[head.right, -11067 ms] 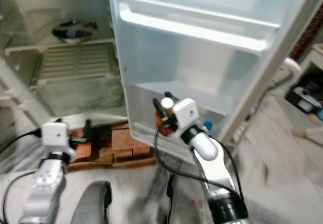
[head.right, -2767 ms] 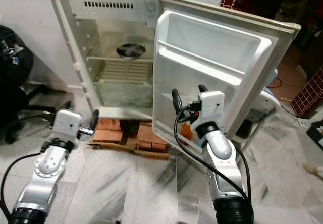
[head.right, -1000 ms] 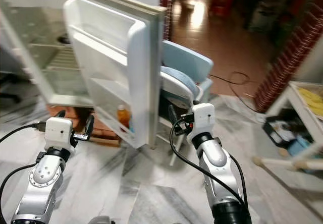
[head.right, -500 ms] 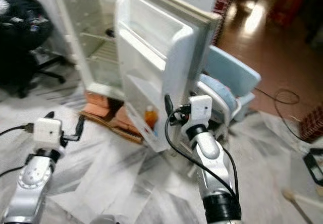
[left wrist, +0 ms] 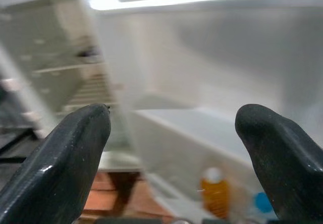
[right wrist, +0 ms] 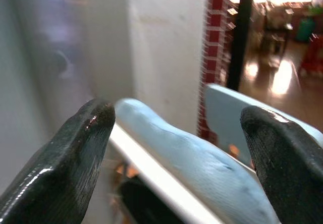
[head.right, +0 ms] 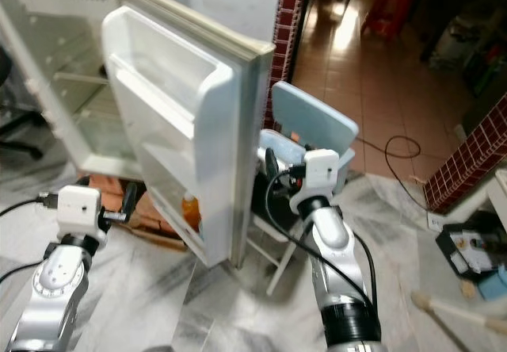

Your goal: Restocking fridge

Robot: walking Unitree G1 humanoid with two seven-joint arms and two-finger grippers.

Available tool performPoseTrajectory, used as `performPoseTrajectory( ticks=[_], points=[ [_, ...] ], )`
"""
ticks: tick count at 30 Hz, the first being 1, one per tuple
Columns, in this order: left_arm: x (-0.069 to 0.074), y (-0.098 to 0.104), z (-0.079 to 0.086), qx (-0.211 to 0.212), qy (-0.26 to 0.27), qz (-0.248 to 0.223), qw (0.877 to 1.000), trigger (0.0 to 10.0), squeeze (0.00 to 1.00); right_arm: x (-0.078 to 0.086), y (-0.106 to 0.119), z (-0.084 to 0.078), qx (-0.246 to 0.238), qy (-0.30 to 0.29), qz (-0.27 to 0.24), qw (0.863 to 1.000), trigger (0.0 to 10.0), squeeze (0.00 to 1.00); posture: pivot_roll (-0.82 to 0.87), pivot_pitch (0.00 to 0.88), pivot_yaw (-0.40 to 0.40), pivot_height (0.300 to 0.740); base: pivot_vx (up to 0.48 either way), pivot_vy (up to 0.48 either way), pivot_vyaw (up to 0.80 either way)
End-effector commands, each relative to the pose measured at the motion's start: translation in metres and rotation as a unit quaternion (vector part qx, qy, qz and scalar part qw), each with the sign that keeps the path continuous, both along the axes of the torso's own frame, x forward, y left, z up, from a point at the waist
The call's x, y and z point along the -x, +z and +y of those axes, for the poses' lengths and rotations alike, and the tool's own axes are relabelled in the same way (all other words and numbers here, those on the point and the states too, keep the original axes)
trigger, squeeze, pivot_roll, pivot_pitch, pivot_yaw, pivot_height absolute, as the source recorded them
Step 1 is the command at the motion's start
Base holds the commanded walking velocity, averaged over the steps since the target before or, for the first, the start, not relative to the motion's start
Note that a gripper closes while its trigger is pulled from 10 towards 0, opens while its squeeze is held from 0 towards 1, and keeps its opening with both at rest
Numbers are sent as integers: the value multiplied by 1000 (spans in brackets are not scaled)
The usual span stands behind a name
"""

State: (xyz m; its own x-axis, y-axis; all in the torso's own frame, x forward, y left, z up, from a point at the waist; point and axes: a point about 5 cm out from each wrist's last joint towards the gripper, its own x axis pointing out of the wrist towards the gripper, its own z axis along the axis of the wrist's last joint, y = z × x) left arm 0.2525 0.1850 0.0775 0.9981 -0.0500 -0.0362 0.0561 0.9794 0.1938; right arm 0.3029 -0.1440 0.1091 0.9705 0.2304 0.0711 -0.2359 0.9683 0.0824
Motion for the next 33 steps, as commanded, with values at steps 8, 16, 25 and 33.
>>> performPoseTrajectory(
  ticks=[8,16,25,33],
  points=[
    [20,-36,-3,-6,-13,113,994,10000,0,-37,23,32,-35,40,-4,999,10000,0,69,0,-49,740,0,0,0],
    [37,-54,-18,-11,-53,174,983,10000,0,-51,62,100,-159,183,-6,970,10000,0,95,0,-68,740,0,0,0],
    [43,-59,-20,-13,-52,187,981,10000,0,25,90,137,-267,511,-23,817,10000,0,102,0,-86,740,0,0,0],
    [40,-54,-18,-28,-55,180,982,10000,0,4,54,108,-170,433,14,885,10000,0,121,0,-82,740,0,0,0]
  ],
)
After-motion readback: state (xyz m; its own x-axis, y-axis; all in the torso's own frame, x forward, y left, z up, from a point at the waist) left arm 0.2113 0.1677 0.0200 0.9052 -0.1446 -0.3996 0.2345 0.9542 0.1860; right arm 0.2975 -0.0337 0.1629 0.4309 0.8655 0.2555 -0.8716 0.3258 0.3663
